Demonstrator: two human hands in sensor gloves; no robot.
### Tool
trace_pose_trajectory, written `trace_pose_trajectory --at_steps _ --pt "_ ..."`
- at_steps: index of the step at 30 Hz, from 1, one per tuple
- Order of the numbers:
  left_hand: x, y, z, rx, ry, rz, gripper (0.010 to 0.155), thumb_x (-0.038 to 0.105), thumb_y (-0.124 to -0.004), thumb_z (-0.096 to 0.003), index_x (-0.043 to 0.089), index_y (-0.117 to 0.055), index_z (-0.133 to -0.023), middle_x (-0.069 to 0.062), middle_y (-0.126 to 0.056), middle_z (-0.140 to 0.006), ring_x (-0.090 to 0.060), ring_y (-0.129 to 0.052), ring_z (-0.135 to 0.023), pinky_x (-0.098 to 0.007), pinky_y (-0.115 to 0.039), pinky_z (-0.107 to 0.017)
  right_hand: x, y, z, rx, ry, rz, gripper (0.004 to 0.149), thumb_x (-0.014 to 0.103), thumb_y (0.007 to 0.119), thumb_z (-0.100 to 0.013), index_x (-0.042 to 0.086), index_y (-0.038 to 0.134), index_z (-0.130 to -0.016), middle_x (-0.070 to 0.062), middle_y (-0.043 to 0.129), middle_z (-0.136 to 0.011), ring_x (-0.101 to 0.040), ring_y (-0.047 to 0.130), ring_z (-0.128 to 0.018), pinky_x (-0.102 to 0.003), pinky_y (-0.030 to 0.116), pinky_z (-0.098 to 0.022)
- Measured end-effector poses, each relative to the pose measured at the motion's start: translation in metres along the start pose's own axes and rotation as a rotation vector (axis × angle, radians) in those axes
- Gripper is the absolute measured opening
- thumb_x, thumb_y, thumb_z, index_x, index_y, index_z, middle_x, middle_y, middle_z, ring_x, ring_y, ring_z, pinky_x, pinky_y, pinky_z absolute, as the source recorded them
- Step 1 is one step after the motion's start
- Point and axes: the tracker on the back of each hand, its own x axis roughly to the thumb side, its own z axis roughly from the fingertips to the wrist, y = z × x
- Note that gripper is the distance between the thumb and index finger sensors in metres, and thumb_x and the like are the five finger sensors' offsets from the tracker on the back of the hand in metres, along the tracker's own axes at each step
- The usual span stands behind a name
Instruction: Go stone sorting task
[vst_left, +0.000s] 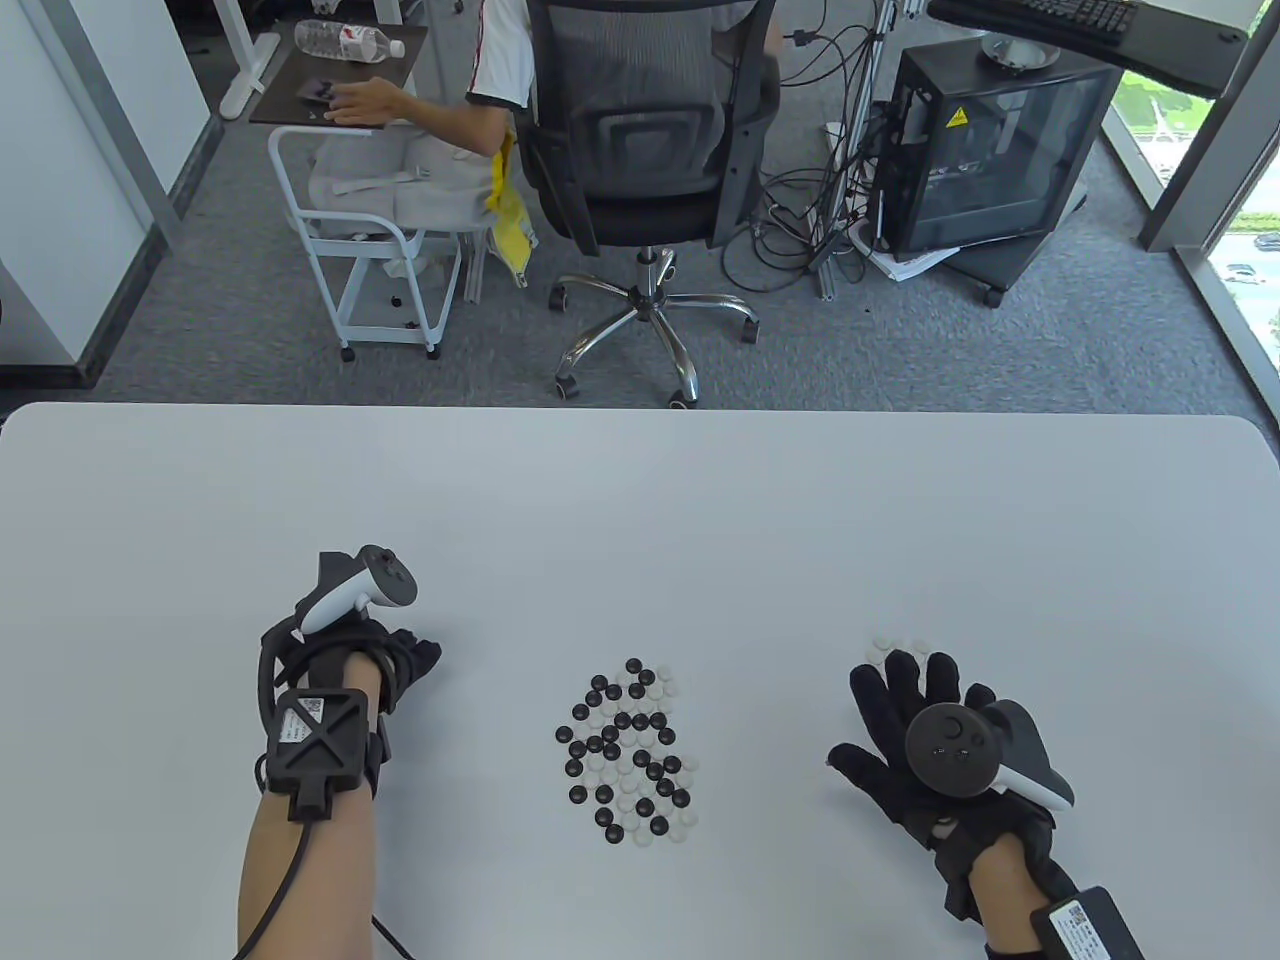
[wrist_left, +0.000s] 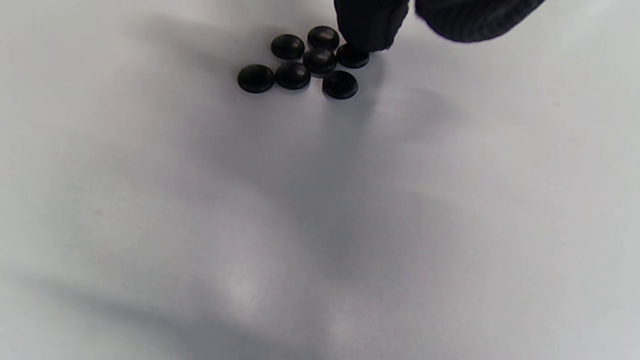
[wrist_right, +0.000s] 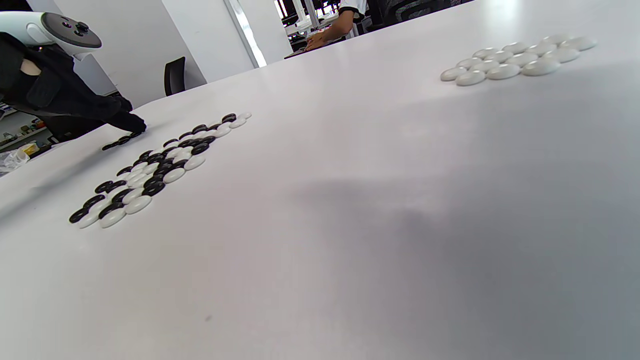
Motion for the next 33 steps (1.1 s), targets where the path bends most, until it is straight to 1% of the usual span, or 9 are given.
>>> trace_pose_trajectory --at_steps 4,9,12,16,20,24,25,30,33 --pt "0.015 0.007 0.011 0.039 -0.068 -0.013 0.072 0.056 -0.051 -0.0518 0.031 -0.044 -0.118 -0.022 0.013 -0.113 -0.054 0.018 -0.095 -0.082 0.000 -0.054 0.000 -0.001 0.000 -0.010 0.000 0.001 0.086 0.051 0.048 -0.062 -0.008 0.018 -0.118 -0.051 0.005 -0.110 -0.072 -0.007 -0.087 -0.086 0.001 -0.047" --pt "0.062 0.011 0.037 0.085 -0.232 -0.118 0.070 0.056 -0.052 -0.0528 0.030 -0.051 -0.118 -0.024 0.007 -0.116 -0.055 0.014 -0.097 -0.083 -0.002 -0.054 0.000 0.000 0.000 -0.002 0.001 0.002 0.086 0.051 0.048 -0.062 -0.008 0.018 -0.118 -0.051 0.005 -0.110 -0.072 -0.007 -0.087 -0.086 0.002 -0.048" --pt "0.095 0.005 0.049 0.092 -0.339 -0.189 0.069 0.056 -0.052 -0.0531 0.030 -0.054 -0.117 -0.024 0.005 -0.117 -0.056 0.012 -0.098 -0.083 -0.004 -0.055 0.001 0.000 0.000 -0.001 -0.003 0.001 0.086 0.051 0.048 -0.062 -0.008 0.019 -0.118 -0.051 0.005 -0.110 -0.072 -0.007 -0.086 -0.086 0.002 -0.048" --pt "0.136 -0.010 0.058 0.063 -0.460 -0.263 0.068 0.055 -0.052 -0.0532 0.030 -0.056 -0.116 -0.025 0.002 -0.118 -0.056 0.008 -0.099 -0.083 -0.006 -0.056 0.001 0.000 0.000 -0.001 -0.008 -0.003 0.086 0.051 0.049 -0.062 -0.008 0.019 -0.118 -0.051 0.005 -0.110 -0.072 -0.007 -0.087 -0.086 0.003 -0.049" --pt "0.163 -0.023 0.055 0.030 -0.518 -0.294 0.068 0.055 -0.052 -0.0532 0.030 -0.055 -0.116 -0.025 0.001 -0.118 -0.056 0.007 -0.099 -0.083 -0.007 -0.056 0.001 0.000 0.001 -0.001 -0.012 -0.003 0.086 0.051 0.049 -0.062 -0.008 0.019 -0.118 -0.050 0.005 -0.110 -0.072 -0.006 -0.087 -0.086 0.003 -0.050" --pt "0.186 -0.037 0.043 -0.003 -0.545 -0.302 0.068 0.055 -0.051 -0.0532 0.031 -0.051 -0.117 -0.026 0.003 -0.118 -0.056 0.008 -0.099 -0.084 -0.007 -0.056 0.001 0.000 0.001 0.002 -0.015 -0.005 0.086 0.051 0.049 -0.062 -0.008 0.019 -0.118 -0.050 0.005 -0.110 -0.072 -0.006 -0.087 -0.086 0.003 -0.050" --pt "0.190 -0.040 0.039 -0.007 -0.544 -0.303 0.068 0.055 -0.051 -0.0533 0.032 -0.049 -0.117 -0.025 0.005 -0.117 -0.056 0.011 -0.098 -0.084 -0.006 -0.056 0.001 0.000 0.001 0.002 -0.015 -0.007 0.086 0.051 0.049 -0.062 -0.008 0.019 -0.118 -0.051 0.005 -0.110 -0.072 -0.006 -0.087 -0.086 0.004 -0.050" --pt "0.201 -0.049 0.021 -0.035 -0.520 -0.300 0.068 0.055 -0.050 -0.0532 0.033 -0.045 -0.117 -0.024 0.009 -0.115 -0.055 0.013 -0.097 -0.083 -0.005 -0.056 0.001 0.000 0.001 0.005 -0.016 -0.010 0.086 0.051 0.049 -0.062 -0.008 0.019 -0.118 -0.051 0.005 -0.110 -0.072 -0.006 -0.087 -0.086 0.004 -0.050" --pt "0.198 -0.046 0.013 -0.018 -0.473 -0.283 0.068 0.056 -0.050 -0.0530 0.035 -0.042 -0.117 -0.024 0.010 -0.115 -0.055 0.014 -0.096 -0.083 -0.005 -0.057 0.001 -0.001 0.001 0.008 -0.017 -0.011 0.086 0.051 0.048 -0.062 -0.008 0.019 -0.118 -0.050 0.005 -0.110 -0.072 -0.006 -0.087 -0.086 0.004 -0.050"
